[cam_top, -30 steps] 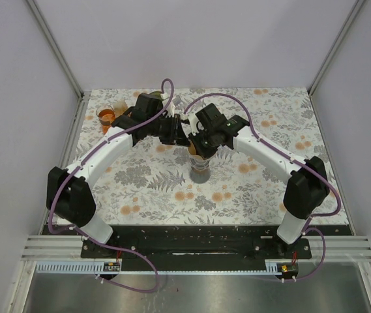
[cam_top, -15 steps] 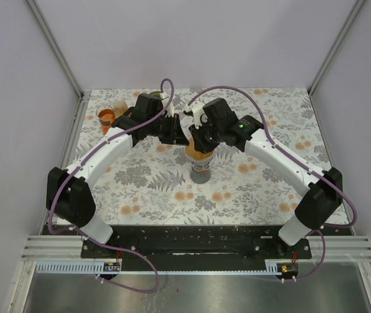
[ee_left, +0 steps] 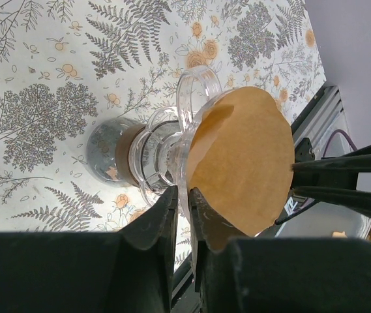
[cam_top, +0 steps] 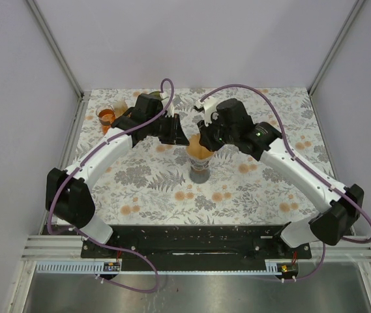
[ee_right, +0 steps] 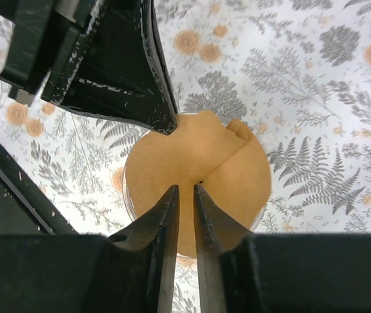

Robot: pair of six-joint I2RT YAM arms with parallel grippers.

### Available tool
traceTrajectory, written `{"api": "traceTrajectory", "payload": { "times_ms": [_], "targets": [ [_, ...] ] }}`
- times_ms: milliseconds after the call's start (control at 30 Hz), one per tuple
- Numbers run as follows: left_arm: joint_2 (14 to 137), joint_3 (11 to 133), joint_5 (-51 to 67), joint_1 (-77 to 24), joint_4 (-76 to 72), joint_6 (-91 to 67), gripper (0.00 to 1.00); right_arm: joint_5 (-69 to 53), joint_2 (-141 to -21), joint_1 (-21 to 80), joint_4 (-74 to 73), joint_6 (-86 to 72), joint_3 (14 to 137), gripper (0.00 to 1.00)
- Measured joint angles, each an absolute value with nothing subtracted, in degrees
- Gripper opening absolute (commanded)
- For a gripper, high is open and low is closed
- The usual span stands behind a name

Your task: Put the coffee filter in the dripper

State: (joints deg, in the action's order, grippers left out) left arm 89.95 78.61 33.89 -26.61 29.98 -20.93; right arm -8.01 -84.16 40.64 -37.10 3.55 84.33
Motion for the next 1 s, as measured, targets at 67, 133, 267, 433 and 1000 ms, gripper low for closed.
{"api": "traceTrajectory", "payload": {
  "times_ms": [67,133,267,433,1000],
  "targets": [
    [89.9,78.6,33.9,-26.6,30.0,-20.9,0.17,-6.6,-81.9,40.6,-35.5,2.7,83.1,0.31],
    [89.9,78.6,33.9,-26.7,30.0,-20.9,0.19,-4.9,-80.2,40.6,-34.3,2.1,82.2,0.39],
    [89.9,78.6,33.9,-26.7,30.0,-20.7,0.27,-1.8,-79.7,40.1,-33.8,1.1,81.8,0.44],
    [89.8,78.6,33.8,-26.7,30.4,-20.3,0.36,-0.4,-79.9,39.0,-33.9,-0.4,80.4,0.48],
    [86.1,81.4,33.1,-22.2,33.6,-16.3,0.79,-6.3,-79.9,39.3,-36.9,5.1,83.7,0.49]
  ]
}}
